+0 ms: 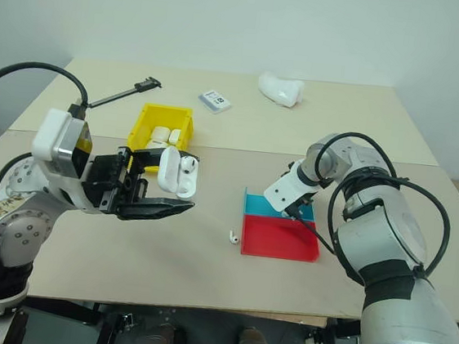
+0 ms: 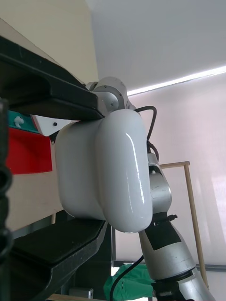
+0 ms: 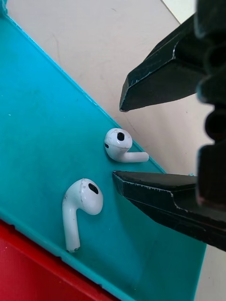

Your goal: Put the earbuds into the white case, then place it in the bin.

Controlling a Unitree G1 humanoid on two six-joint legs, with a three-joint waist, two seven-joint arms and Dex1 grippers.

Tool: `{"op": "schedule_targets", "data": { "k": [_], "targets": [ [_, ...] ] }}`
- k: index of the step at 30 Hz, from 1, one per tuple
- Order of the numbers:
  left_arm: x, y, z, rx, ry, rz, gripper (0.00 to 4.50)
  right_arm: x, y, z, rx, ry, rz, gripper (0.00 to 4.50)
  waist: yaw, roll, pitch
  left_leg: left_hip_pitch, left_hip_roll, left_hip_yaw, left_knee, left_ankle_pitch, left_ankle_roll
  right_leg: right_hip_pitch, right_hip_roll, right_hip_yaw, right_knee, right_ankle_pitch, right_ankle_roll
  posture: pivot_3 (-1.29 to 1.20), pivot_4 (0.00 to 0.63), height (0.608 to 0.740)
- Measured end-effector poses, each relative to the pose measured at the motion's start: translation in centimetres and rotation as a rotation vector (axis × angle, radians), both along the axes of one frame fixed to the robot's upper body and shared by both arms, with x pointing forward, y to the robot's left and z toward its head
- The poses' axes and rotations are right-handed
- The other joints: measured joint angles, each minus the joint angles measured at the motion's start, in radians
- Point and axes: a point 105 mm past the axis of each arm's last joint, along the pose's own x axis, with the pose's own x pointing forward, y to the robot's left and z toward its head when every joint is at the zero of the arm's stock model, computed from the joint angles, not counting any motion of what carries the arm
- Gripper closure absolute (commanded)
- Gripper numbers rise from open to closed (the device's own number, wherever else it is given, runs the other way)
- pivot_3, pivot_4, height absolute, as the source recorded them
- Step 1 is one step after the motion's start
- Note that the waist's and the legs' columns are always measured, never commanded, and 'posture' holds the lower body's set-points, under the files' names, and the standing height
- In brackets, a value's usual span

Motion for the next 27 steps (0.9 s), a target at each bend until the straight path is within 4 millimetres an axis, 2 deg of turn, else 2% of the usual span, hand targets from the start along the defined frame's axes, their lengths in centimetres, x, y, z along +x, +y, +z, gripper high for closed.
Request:
{"op": "schedule_targets", "data": {
  "k": [1,5,16,20,24,27],
  "targets": [
    [0.0,0.0,0.0,0.0,-0.001,0.001,1.67,0.0,0.0,0.0,-0.003,0.003,-0.001,2.59,0.0,0.0,0.0,0.0,0.0,0.0,0.0,0.0,0.0,0.0,0.0,0.0,0.0,0.0,0.0,0.0,0.15,0.74],
    [0.0,0.1,0.1,-0.002,-0.004,0.005,1.67,-0.1,-0.1,-0.2,-0.006,0.012,-0.005,3.85,-0.001,0.0,0.0,0.0,0.0,0.0,0.0,0.0,0.0,0.0,0.0,0.0,0.0,0.0,0.0,0.0,0.15,0.74],
    [0.0,0.1,0.1,-0.002,-0.003,0.007,1.67,-0.4,-0.1,-0.2,0.02,0.041,-0.021,3.88,0.0,0.0,0.0,0.0,0.0,0.0,0.0,0.0,0.0,0.0,0.0,0.0,0.0,0.0,0.0,0.0,0.15,0.74],
    [0.0,0.0,0.2,-0.003,-0.005,0.001,1.67,-0.6,0.0,0.1,0.129,0.093,-0.081,3.88,0.001,0.0,0.0,-0.001,0.0,0.0,0.0,0.0,0.0,0.0,0.0,0.0,0.0,0.0,0.0,0.0,0.15,0.74],
    [0.2,-0.2,0.3,-0.019,-0.003,-0.019,1.67,-0.8,0.0,2.8,0.343,0.142,-0.146,3.88,0.002,0.0,0.0,-0.001,0.0,0.0,0.0,0.0,0.0,0.0,0.0,0.0,-0.001,0.0,0.0,0.0,0.15,0.74],
    [0.5,-0.6,0.3,-0.032,0.011,-0.044,1.67,-1.4,-0.2,5.9,0.618,0.201,-0.181,3.88,0.004,0.0,0.0,-0.001,0.0,-0.001,0.0,0.0,0.0,0.001,0.0,-0.001,-0.002,0.0,0.0,0.0,0.15,0.74]
  ]
}}
